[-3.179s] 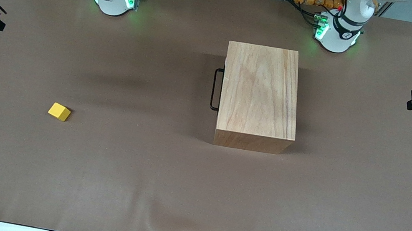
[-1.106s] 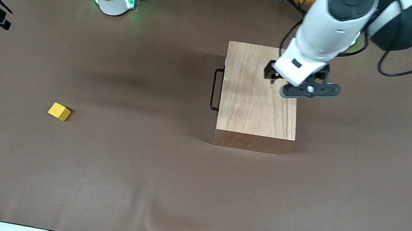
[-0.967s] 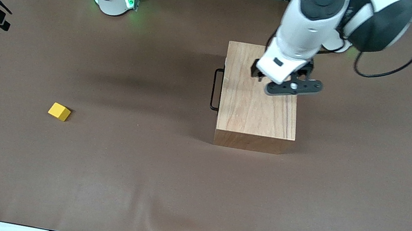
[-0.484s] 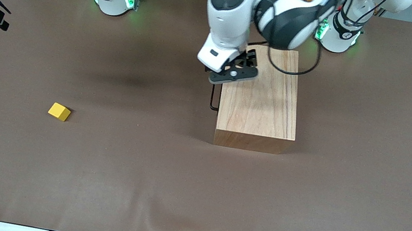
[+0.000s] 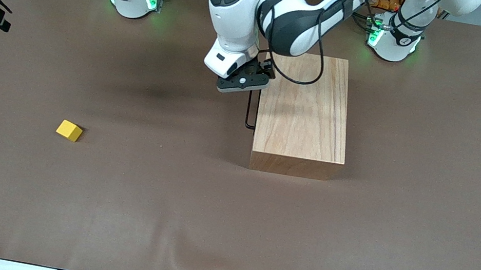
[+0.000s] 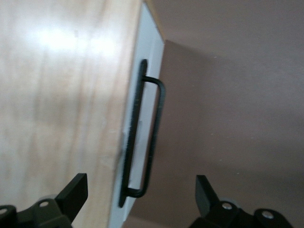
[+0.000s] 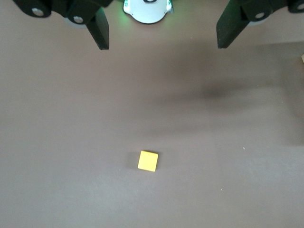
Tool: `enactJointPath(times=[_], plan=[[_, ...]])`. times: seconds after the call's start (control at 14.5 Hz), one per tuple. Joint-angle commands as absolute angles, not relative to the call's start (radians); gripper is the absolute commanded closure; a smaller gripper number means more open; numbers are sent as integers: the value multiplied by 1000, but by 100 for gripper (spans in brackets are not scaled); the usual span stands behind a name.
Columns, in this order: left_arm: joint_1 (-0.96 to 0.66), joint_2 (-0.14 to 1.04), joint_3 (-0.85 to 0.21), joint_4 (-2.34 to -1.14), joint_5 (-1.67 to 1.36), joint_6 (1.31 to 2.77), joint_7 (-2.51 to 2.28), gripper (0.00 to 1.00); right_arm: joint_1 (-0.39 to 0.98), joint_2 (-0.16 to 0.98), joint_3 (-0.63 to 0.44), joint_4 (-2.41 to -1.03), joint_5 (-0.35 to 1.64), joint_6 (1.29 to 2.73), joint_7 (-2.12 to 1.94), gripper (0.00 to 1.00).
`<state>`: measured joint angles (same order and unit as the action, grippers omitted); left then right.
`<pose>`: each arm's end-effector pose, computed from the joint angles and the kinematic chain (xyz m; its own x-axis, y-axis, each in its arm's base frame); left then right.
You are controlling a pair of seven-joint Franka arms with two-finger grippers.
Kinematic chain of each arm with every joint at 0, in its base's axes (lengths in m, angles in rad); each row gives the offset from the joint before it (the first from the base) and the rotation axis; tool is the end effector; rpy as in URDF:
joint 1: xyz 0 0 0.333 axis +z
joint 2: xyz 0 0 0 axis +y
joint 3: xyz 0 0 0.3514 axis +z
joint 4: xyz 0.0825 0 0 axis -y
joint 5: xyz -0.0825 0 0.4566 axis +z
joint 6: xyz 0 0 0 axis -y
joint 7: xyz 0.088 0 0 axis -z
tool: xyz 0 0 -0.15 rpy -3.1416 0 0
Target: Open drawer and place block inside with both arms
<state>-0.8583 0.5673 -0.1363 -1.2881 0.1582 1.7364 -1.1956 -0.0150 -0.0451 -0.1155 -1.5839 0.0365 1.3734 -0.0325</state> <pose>0.4644 -0.6391 0.3799 0.9832 0.1797 0.0315 0.1824 -0.9739 -0.1353 0.5781 -0.0713 0.6223 0.9826 -0.0880 -0.1633 -0.0969 -0.9942 -0.0470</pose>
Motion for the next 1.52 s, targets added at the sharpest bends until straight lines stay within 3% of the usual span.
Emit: enactJointPath(times=[0.0, 0.28, 1.45], plan=[[-873, 621, -124, -1239, 189, 1788, -1210, 0, -29, -72, -123, -1586, 38, 1350, -51, 0], [-907, 653, -129, -1241, 310, 1799, -1187, 0, -58, -69, -123, -1591, 28, 1335, -51, 0], [-902, 735, -130, -1250, 301, 1862, -1013, 0, -63, -67, -114, -1624, 29, 1355, -81, 0]])
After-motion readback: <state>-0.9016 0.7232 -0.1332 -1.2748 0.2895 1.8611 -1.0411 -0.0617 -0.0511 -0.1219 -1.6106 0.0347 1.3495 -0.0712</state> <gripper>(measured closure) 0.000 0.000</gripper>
